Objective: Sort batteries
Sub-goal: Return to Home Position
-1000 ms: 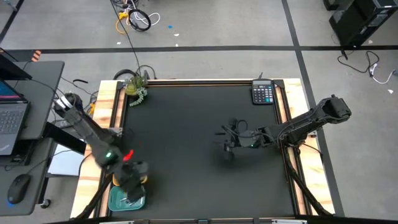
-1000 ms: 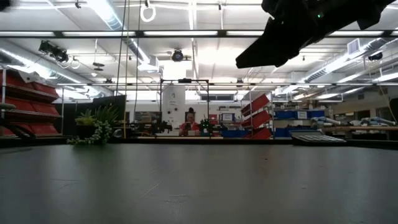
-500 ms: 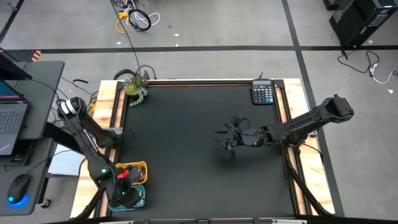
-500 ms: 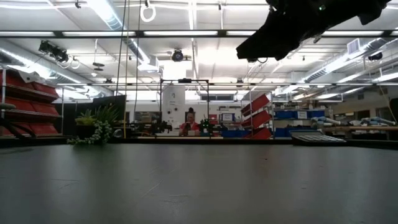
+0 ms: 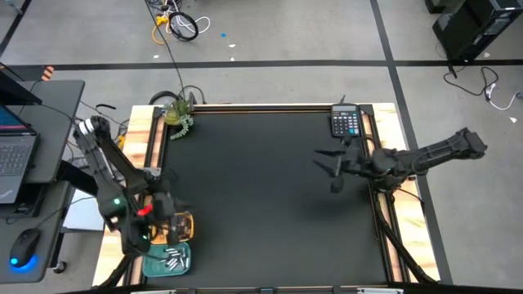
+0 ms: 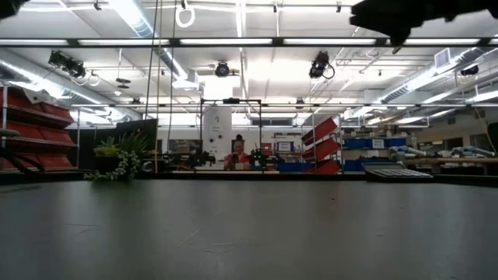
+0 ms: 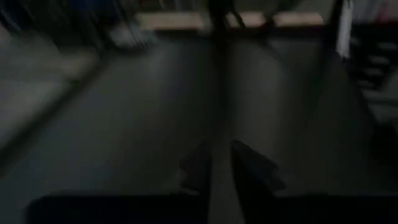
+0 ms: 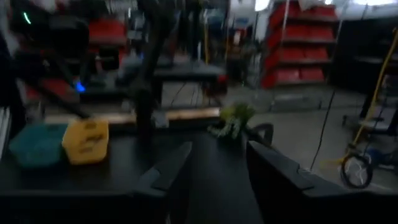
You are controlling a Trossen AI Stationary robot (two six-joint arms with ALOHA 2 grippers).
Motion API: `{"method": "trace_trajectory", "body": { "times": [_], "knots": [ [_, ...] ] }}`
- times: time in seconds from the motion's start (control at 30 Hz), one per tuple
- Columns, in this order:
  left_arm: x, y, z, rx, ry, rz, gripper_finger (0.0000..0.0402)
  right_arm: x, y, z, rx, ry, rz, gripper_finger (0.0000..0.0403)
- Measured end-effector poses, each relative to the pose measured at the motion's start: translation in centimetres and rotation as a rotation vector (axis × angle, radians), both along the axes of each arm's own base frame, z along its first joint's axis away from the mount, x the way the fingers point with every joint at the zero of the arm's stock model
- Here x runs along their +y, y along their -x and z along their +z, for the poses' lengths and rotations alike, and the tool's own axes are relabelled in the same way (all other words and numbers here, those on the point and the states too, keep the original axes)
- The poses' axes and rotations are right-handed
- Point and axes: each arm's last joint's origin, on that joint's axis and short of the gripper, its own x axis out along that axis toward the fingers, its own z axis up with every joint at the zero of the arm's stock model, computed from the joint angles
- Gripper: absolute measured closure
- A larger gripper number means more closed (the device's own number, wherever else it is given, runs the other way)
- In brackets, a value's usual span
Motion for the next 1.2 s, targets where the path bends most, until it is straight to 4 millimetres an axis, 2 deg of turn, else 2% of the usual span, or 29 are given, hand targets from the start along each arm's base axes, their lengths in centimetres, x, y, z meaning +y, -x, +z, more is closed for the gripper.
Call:
{"method": "trace_trajectory", "body": {
  "times": [0.1, 0.17, 0.33, 0.53, 0.7, 0.8, 1.0, 1.2],
  "knots": [
    [2.2, 1.3, 0.2, -0.113, -0.118, 0.040, 0.0372, -0.7, 2.0, -1.2, -0.101, -0.010, 0.030, 0.0249],
    [3.9, 2.3, -0.3, -0.184, -0.138, 0.078, 0.0391, -1.1, 3.0, -2.0, -0.173, -0.015, 0.052, 0.0252],
    [7.9, 4.4, -2.0, -0.327, -0.091, 0.169, 0.0393, -2.1, 4.8, -3.3, -0.266, -0.019, 0.043, 0.0267],
    [10.6, 5.8, -4.2, -0.435, -0.080, 0.252, 0.0394, -3.3, 5.8, -4.6, -0.310, -0.012, -0.004, 0.0306],
    [11.9, 6.2, -5.5, -0.446, -0.073, 0.296, 0.0395, -4.1, 6.2, -5.9, -0.336, 0.010, -0.036, 0.0340],
    [12.2, 5.9, -5.5, -0.487, 0.004, 0.383, 0.0394, -4.5, 6.5, -6.7, -0.403, 0.023, -0.024, 0.0354],
    [12.4, 5.0, -5.4, -0.500, -0.016, 0.505, 0.0385, -4.9, 6.9, -6.2, -0.459, 0.030, -0.070, 0.0364],
    [12.8, 4.2, -5.8, -0.475, -0.088, 0.601, 0.0384, -5.4, 6.9, -6.5, -0.433, 0.026, -0.202, 0.0360]
  ]
}}
